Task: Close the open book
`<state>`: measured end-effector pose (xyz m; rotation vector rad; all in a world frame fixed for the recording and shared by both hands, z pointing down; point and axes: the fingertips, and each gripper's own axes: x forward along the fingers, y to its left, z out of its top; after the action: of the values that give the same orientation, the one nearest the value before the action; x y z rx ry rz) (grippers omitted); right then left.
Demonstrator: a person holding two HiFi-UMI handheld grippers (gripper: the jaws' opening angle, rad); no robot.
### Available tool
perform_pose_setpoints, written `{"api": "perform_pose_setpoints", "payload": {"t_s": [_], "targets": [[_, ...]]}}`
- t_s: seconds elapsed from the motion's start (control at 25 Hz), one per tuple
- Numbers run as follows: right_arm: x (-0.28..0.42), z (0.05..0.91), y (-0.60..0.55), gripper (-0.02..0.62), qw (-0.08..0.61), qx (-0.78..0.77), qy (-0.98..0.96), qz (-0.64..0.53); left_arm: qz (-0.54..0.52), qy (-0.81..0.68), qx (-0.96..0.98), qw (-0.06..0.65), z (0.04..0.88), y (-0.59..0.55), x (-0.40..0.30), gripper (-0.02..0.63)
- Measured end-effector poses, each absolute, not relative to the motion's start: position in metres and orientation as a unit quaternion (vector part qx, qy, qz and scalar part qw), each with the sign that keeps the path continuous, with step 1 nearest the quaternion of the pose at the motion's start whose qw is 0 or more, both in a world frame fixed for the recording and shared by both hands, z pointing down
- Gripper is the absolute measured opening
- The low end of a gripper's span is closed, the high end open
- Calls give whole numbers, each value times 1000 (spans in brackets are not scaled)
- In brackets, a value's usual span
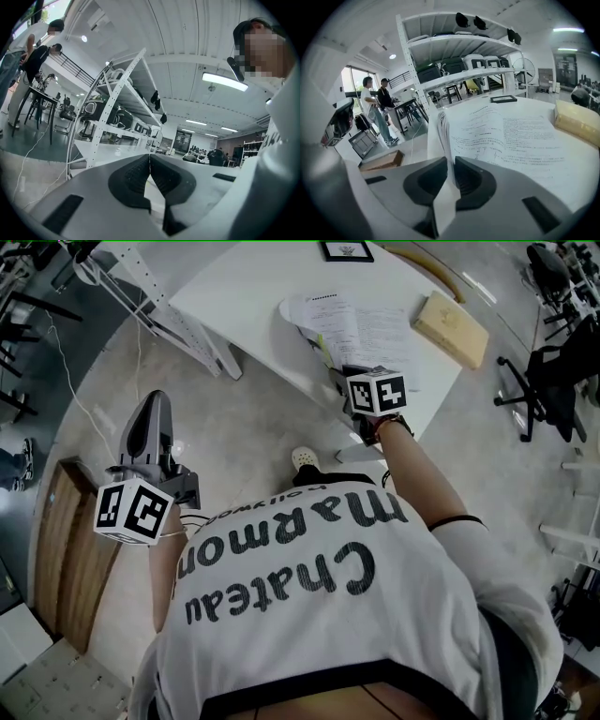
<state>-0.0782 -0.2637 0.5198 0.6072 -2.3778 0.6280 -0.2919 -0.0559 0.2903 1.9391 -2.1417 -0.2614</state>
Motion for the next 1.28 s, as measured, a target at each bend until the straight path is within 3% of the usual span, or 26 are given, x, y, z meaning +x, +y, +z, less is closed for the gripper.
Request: {"api": "perform_pose_setpoints", "payload": {"t_s": [0.64, 1.28], "targets": [[-64, 506, -268, 67, 222, 234, -887, 330, -88, -728, 670, 119, 289, -63, -290, 25], [-52, 493, -275, 67, 173, 238, -889, 350, -78, -724, 676, 113, 292, -67, -285, 25]]}}
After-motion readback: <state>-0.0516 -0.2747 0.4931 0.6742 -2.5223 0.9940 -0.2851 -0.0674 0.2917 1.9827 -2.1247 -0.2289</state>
